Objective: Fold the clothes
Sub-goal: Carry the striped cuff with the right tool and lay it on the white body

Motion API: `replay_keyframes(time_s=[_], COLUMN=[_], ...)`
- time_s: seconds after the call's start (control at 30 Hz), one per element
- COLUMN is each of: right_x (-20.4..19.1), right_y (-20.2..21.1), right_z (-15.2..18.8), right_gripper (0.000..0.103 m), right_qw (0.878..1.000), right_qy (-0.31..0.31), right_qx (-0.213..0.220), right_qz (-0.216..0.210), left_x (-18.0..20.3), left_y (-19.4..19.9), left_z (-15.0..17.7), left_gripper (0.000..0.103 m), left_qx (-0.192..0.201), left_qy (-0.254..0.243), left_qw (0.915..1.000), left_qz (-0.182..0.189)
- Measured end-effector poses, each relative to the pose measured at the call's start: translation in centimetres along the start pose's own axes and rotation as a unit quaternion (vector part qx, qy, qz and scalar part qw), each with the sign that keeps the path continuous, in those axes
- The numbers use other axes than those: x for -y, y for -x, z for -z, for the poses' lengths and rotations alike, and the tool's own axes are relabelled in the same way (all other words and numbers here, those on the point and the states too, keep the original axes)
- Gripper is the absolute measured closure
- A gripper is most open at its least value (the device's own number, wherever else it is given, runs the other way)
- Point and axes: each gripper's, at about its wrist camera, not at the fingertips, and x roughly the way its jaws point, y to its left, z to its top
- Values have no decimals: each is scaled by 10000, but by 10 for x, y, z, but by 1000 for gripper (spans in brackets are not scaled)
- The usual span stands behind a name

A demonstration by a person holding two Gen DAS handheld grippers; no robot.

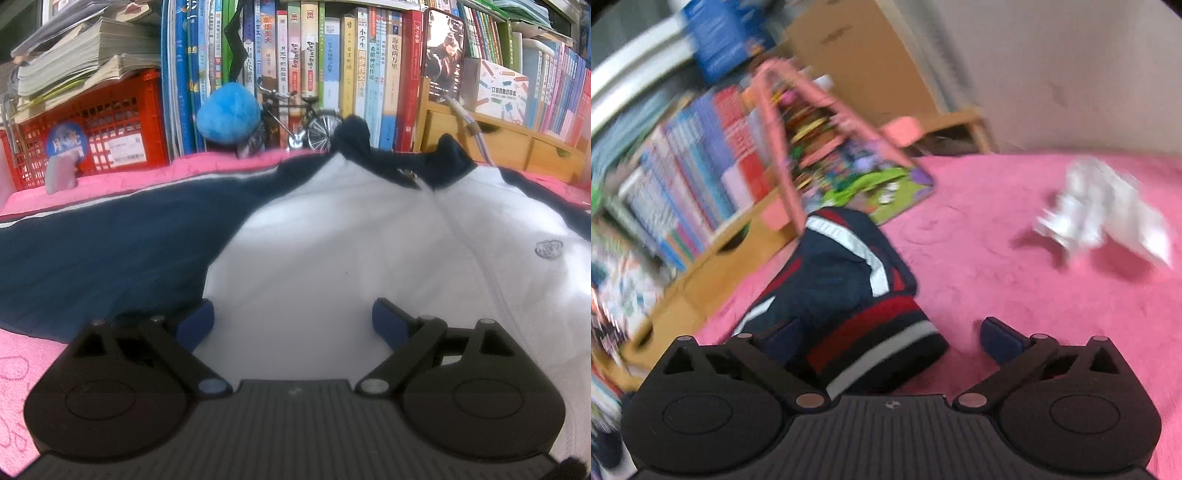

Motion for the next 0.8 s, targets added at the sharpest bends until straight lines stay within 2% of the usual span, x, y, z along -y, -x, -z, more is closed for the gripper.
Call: replay_keyframes(time_s=[0.03, 0.1, 0.13, 0.23, 0.3, 0.33, 0.4, 0.43, 0.47, 0.5, 0.53, 0.57, 0.63, 0.8], right_x=[-7, -26, -37, -97, -150, -176, -225, -244, -258, -267, -272, -273, -267, -229], right_y=[-4, -7, -4, 20, 41, 49, 61, 66, 72, 77, 82, 87, 92, 90], right_z=[-2, -9, -11, -8, 8, 20, 50, 63, 76, 87, 96, 102, 107, 105], right_gripper=[52, 67, 82, 83, 84, 84, 80, 72, 50, 37, 15, 11, 11, 9], right_qw=[9999, 9992, 9983, 9874, 9675, 9529, 9109, 8904, 8742, 8631, 8577, 8530, 8472, 8621], right_qy=[155, 366, 545, 1369, 2066, 2421, 3121, 3349, 3475, 3543, 3560, 3577, 3631, 3997], right_qx=[-47, -110, -77, 302, 368, 214, -382, -636, -848, -967, -999, -1007, -1031, -808], right_qz=[-46, -116, -208, -740, -1410, -1811, -2673, -3015, -3284, -3466, -3571, -3664, -3737, -3007], left_x=[0, 0, 0, 0, 0, 0, -1, -1, -1, -1, -1, -1, -1, -4], left_y=[0, 0, 0, 0, 0, 0, 1, 1, 1, 1, 1, 1, 1, 4], left_z=[0, 0, 0, 0, 0, 0, 0, 0, 0, 0, 0, -1, -1, -1], left_gripper=[9, 9, 9, 9, 9, 9, 9, 9, 9, 9, 9, 8, 8, 9], left_qx=[0, -1, -1, -4, -9, -9, -9, -9, -9, -10, -13, -18, -22, 41], left_qy=[0, 0, 0, 4, 9, 9, 12, 15, 17, 21, 24, 27, 32, 174], left_qw=[10000, 10000, 10000, 10000, 10000, 10000, 10000, 10000, 10000, 10000, 10000, 10000, 10000, 9996], left_qz=[0, 2, 3, 7, 11, 15, 22, 25, 28, 31, 34, 39, 54, 197])
